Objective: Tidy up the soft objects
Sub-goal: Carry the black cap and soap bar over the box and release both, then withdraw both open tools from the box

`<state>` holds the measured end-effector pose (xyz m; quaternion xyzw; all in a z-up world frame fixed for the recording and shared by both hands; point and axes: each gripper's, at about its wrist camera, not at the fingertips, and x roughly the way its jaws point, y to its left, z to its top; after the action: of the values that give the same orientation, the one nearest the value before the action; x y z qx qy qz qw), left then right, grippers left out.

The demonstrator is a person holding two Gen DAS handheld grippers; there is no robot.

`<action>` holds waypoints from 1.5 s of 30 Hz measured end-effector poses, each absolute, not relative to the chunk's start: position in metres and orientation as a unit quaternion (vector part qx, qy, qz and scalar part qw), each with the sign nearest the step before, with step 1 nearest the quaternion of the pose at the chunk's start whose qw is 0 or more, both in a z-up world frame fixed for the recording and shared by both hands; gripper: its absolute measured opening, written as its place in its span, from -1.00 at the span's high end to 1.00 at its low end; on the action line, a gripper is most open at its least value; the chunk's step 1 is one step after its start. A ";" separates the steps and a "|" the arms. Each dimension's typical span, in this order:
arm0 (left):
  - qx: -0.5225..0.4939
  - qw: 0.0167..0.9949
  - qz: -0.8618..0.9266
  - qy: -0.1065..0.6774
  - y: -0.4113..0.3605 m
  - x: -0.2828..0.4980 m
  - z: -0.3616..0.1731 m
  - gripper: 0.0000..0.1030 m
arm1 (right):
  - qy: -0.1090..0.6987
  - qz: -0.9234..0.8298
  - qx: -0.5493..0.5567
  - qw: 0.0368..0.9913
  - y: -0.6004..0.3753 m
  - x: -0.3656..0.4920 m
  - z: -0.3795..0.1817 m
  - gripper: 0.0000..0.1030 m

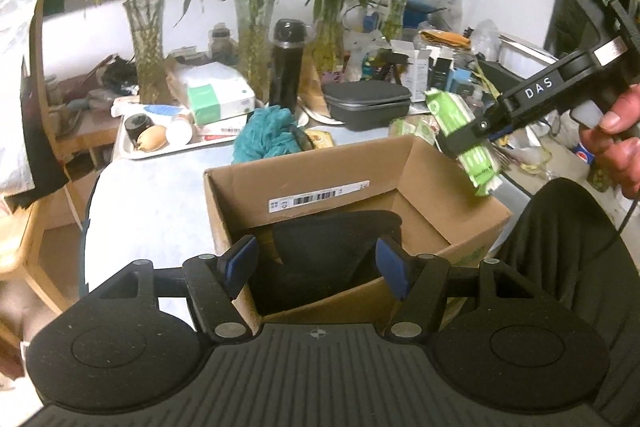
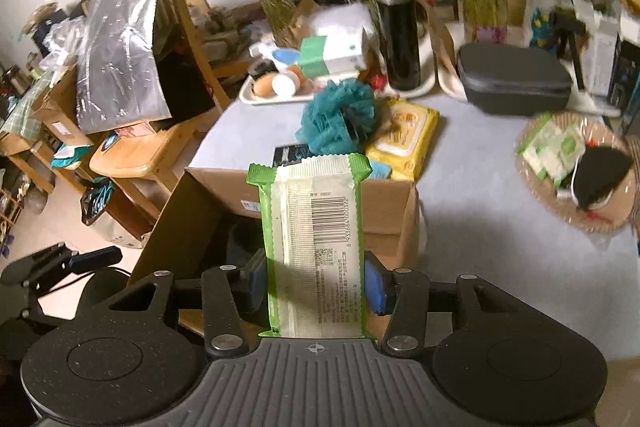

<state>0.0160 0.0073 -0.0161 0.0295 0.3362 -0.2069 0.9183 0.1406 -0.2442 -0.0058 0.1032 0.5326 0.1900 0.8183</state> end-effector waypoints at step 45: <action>-0.029 0.915 -0.161 0.369 0.025 0.059 -0.020 -0.25 | 0.506 0.139 0.065 0.849 -0.263 0.139 -0.041 -1.00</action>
<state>0.0589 0.0247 -0.0204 -0.0294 0.3691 -0.1609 0.9149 0.1387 -0.2626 -0.0408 0.0654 0.5058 0.1390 0.8488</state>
